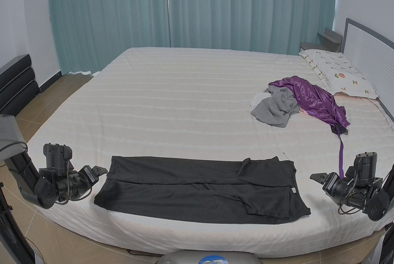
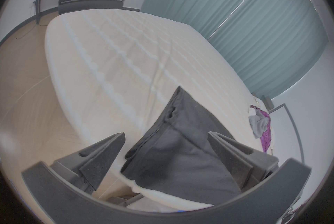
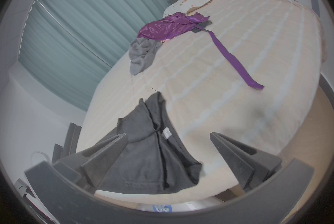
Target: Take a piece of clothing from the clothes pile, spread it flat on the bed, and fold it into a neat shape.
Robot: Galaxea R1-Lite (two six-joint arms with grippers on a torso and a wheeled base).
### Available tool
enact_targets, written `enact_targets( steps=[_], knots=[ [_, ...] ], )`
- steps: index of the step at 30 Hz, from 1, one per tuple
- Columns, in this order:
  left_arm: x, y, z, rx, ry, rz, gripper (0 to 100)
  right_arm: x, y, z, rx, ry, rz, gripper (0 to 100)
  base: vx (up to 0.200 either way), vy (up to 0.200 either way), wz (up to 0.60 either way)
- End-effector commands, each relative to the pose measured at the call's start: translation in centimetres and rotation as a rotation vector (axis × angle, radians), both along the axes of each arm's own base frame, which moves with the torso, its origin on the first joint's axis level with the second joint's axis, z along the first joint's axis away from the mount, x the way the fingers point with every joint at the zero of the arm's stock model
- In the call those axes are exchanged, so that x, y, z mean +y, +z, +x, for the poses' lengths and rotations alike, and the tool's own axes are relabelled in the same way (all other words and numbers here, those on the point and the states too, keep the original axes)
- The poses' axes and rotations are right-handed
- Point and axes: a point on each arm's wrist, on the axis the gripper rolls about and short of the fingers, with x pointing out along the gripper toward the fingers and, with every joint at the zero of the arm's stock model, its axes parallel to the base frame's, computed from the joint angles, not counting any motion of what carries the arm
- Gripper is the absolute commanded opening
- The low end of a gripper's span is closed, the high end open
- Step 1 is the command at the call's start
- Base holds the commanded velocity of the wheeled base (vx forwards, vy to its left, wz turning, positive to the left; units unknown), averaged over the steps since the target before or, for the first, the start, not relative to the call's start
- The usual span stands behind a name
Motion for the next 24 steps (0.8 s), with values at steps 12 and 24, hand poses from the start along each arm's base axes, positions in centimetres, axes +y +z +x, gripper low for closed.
enact_targets(
  steps=[12, 24],
  knots=[
    [0.7, -1.4, 12.5, -0.056, -0.072, -0.094, 100, 0.6, -2.0, 8.7, -0.069, 0.148, 0.117, 100, 0.000, 0.000, 0.00],
    [1.1, -2.7, 14.2, -0.064, -0.069, -0.108, 100, 0.5, -2.4, 12.6, -0.067, 0.122, 0.150, 100, 0.000, 0.000, 0.00]
  ],
)
